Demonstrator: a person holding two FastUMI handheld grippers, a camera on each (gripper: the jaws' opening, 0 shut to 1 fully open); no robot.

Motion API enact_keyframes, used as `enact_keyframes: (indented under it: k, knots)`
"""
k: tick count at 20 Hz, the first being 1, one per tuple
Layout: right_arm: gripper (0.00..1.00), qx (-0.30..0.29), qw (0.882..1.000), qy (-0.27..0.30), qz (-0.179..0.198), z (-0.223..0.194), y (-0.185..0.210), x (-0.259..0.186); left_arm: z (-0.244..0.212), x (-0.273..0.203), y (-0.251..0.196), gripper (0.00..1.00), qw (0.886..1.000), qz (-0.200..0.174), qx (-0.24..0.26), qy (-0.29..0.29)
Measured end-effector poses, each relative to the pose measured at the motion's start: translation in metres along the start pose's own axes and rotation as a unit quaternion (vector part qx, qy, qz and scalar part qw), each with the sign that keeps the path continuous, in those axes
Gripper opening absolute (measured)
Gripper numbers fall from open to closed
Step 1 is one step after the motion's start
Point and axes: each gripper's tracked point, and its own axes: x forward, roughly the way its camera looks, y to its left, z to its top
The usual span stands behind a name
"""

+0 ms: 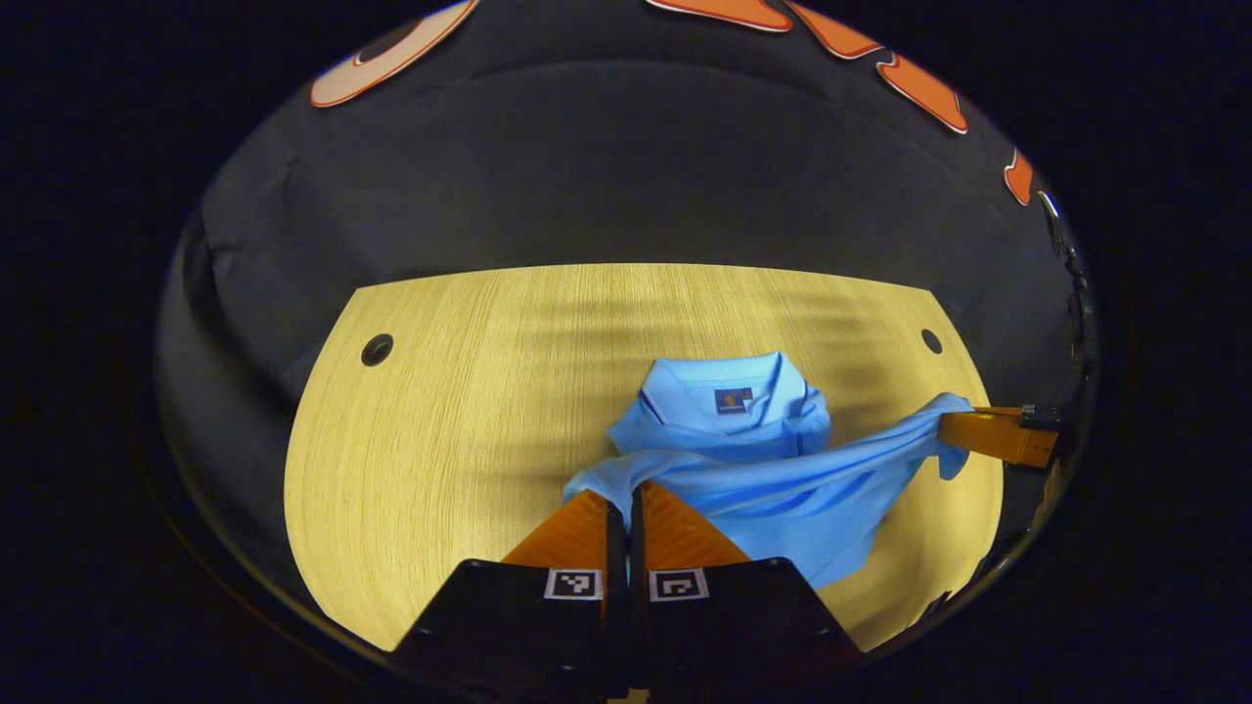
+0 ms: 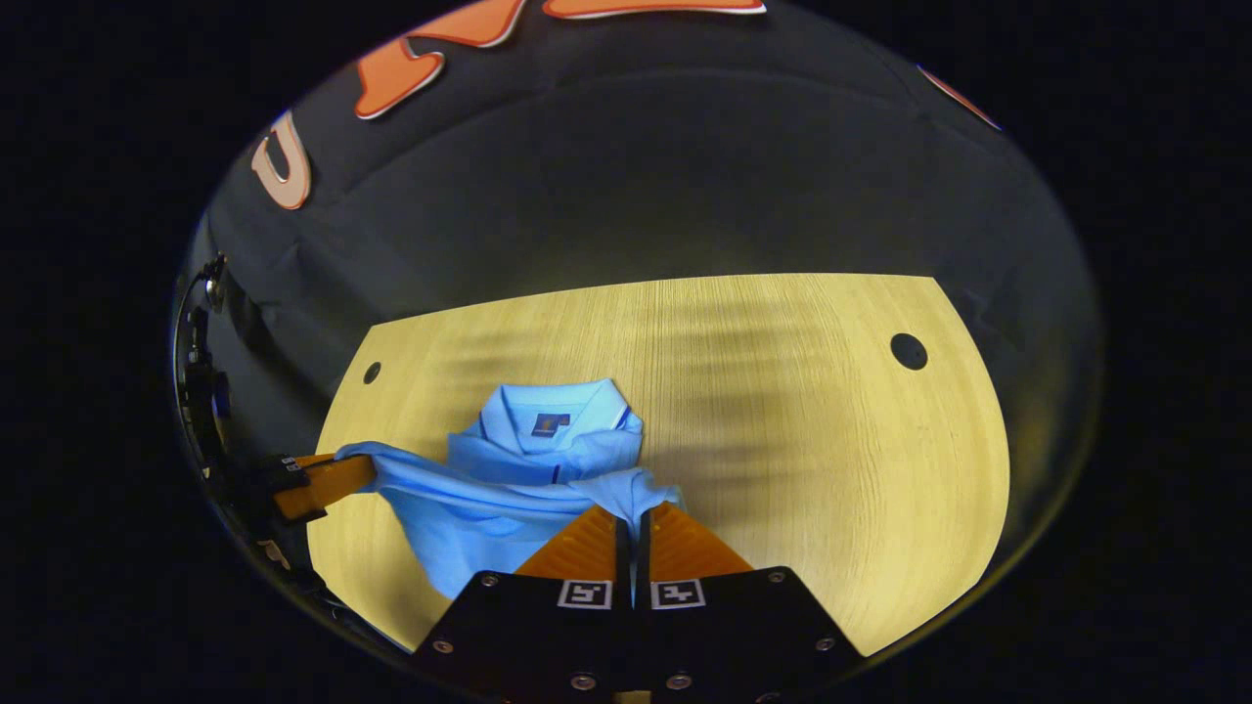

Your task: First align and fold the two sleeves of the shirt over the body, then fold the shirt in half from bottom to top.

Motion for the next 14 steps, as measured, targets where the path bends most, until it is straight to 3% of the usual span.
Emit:
enact_keyframes:
  k: [3,6,8,9,10,11,12,14]
  knots:
    - [0.0,-0.008,1.0,0.012,-0.023,-0.006,-0.01,0.04,0.012,0.032,0.008,0.04,1.0,0.012,0.009,-0.01]
    - [0.03,0.008,1.0,0.013,-0.018,-0.006,-0.006,0.061,0.013,0.06,0.018,0.04,0.999,0.028,0.013,-0.014]
    - [0.13,0.019,0.999,0.004,-0.029,0.0,-0.012,0.067,0.008,0.073,0.02,0.06,1.0,0.024,0.007,-0.012]
    - [0.18,0.022,0.999,0.002,-0.037,-0.001,-0.016,0.067,0.006,0.079,0.026,0.12,0.999,0.031,0.007,-0.012]
    - [0.22,0.025,0.999,0.004,-0.045,0.0,-0.021,0.066,0.008,0.082,0.03,0.24,0.999,0.033,0.006,-0.015]
    - [0.33,0.026,0.998,0.005,-0.055,-0.002,-0.026,0.068,0.009,0.083,0.031,0.33,0.999,0.032,0.003,-0.019]
    - [0.5,0.026,0.998,0.004,-0.065,-0.002,-0.031,0.066,0.012,0.081,0.035,0.32,0.999,0.034,0.003,-0.026]
    - [0.83,0.033,0.997,-0.002,-0.075,0.003,-0.034,0.055,0.02,0.074,0.042,0.77,0.998,0.038,0.004,-0.047]
